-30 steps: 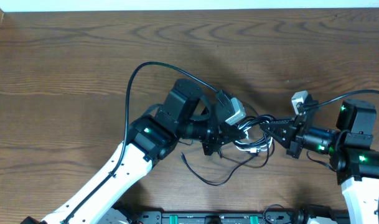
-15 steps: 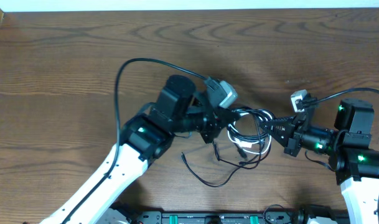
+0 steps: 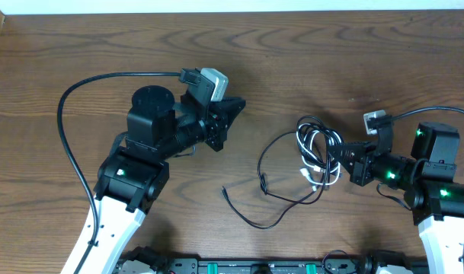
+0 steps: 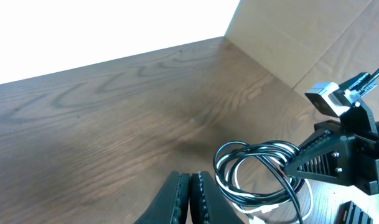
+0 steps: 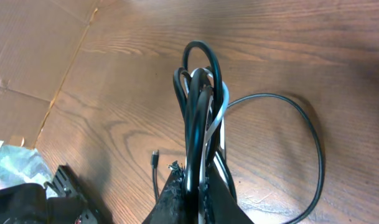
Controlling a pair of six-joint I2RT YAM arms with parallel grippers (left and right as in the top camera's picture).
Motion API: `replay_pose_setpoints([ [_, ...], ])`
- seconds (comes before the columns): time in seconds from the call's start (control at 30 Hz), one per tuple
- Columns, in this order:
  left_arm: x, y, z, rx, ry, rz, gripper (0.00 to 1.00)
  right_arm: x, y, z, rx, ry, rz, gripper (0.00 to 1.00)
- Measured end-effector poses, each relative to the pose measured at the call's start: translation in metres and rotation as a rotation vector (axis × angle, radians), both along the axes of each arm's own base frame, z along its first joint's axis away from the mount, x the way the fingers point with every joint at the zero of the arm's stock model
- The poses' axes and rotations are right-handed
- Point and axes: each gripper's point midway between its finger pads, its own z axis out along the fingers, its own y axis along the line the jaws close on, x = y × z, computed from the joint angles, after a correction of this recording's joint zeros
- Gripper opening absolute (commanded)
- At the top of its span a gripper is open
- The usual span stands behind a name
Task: Untangle cables
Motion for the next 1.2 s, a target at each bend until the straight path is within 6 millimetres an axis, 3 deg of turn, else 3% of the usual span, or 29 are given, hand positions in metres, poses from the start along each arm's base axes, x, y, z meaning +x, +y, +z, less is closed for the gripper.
replay_pose_setpoints([
  [0.03, 0.001, 0.001, -0.001, 0.002, 0.003, 0.005, 0.08, 0.000, 0.000, 0.000, 0.001, 0.001, -0.001, 0.01],
  [0.17, 0.000, 0.003, -0.009, 0.003, 0.052, 0.022, 0.31, 0.000, 0.003, 0.005, 0.026, -0.009, 0.014, 0.01],
  [0.4, -0.005, 0.002, -0.024, -0.009, 0.163, 0.022, 0.77, -0.007, 0.016, 0.019, 0.083, -0.079, 0.113, 0.01],
  [0.47, -0.007, -0.003, -0.026, -0.020, 0.185, -0.007, 0.83, -0.009, 0.018, 0.022, 0.093, -0.100, 0.142, 0.01],
  [0.87, -0.013, -0.022, -0.049, -0.009, 0.247, -0.141, 0.84, -0.021, 0.030, 0.036, 0.182, -0.136, 0.236, 0.01],
  [1.2, -0.043, -0.059, -0.055, 0.093, 0.101, -0.350, 0.84, -0.025, 0.033, 0.041, 0.273, -0.018, 0.199, 0.01],
])
